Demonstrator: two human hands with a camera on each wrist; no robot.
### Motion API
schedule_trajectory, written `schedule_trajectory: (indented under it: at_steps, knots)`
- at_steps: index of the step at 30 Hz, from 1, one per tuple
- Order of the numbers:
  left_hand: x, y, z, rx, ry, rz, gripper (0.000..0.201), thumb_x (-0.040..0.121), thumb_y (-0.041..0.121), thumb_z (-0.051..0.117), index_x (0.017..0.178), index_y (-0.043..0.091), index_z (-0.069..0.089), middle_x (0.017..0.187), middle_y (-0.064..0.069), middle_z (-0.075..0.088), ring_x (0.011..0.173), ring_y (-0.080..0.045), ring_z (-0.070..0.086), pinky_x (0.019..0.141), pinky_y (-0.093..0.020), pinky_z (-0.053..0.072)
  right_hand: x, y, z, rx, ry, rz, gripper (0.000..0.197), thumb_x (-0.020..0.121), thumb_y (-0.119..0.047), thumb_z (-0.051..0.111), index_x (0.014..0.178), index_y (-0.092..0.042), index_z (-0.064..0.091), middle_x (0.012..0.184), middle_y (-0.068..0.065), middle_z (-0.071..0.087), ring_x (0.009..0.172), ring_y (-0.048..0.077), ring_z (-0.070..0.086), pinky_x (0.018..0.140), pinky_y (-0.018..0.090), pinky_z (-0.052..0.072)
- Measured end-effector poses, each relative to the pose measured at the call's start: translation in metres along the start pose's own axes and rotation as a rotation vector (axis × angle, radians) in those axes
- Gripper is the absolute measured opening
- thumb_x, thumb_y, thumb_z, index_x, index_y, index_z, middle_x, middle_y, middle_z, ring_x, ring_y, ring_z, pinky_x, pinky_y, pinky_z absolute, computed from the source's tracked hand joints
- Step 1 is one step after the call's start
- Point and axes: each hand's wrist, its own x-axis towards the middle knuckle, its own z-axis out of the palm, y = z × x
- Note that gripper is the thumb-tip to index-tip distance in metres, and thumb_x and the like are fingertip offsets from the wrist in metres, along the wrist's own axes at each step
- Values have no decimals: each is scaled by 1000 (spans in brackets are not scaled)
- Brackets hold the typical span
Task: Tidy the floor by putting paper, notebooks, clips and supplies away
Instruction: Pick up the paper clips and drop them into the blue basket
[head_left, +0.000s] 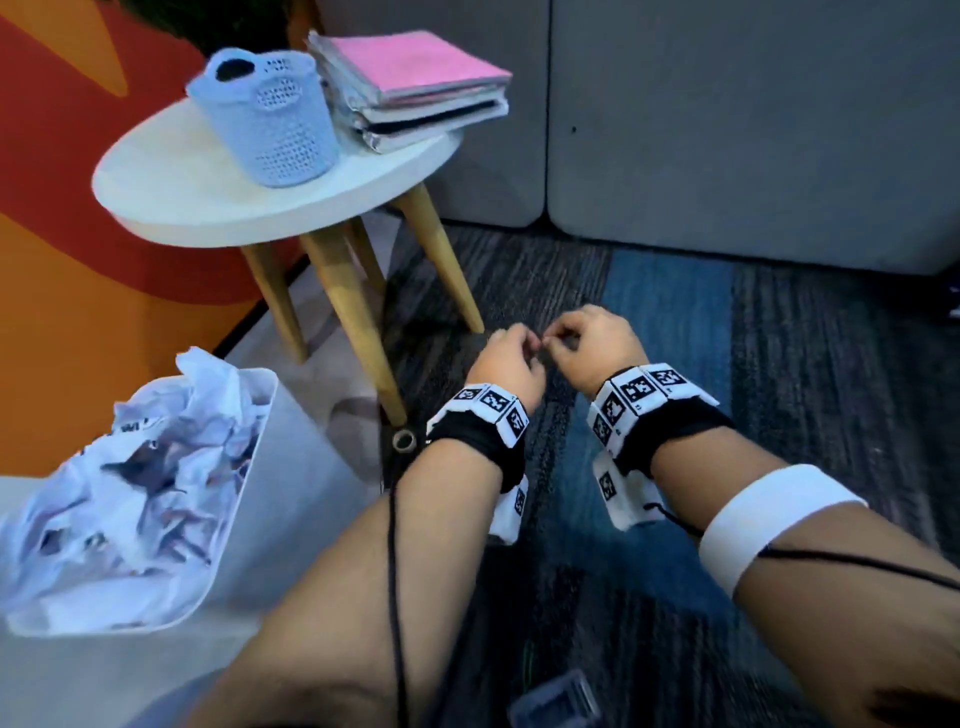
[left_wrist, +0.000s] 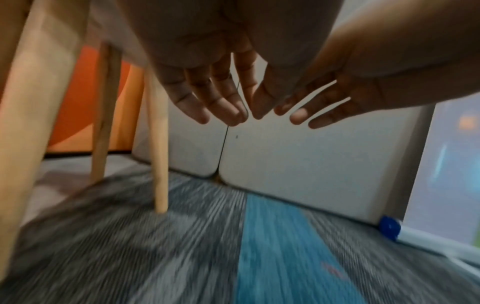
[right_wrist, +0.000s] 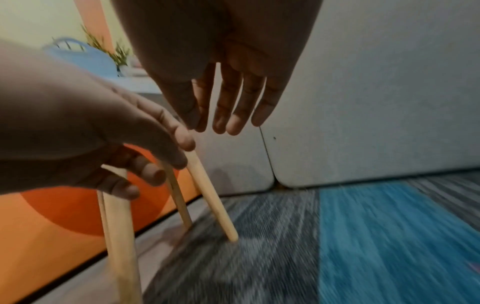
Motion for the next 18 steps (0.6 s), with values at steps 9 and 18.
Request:
schedule_trajectory:
  at_steps: [9, 18]
  knots:
    - [-95, -104, 120, 193, -499, -353, 14, 86, 11, 50, 95, 17, 60, 113, -13, 62, 103, -32, 59, 85, -31, 46, -106, 106, 91, -187, -523, 219, 25, 89, -25, 54, 111, -17, 65, 132, 13, 50, 112, 31, 58, 96, 33, 46]
    - [-159, -159, 183, 561, -895, -487, 37, 85, 23, 60, 120, 11, 54, 127, -17, 55, 112, -41, 55, 93, -54, 48, -157, 154, 122, -254, -743, 313, 35, 91, -17, 53, 125, -14, 56, 133, 14, 48, 119, 30, 54, 98, 31, 43]
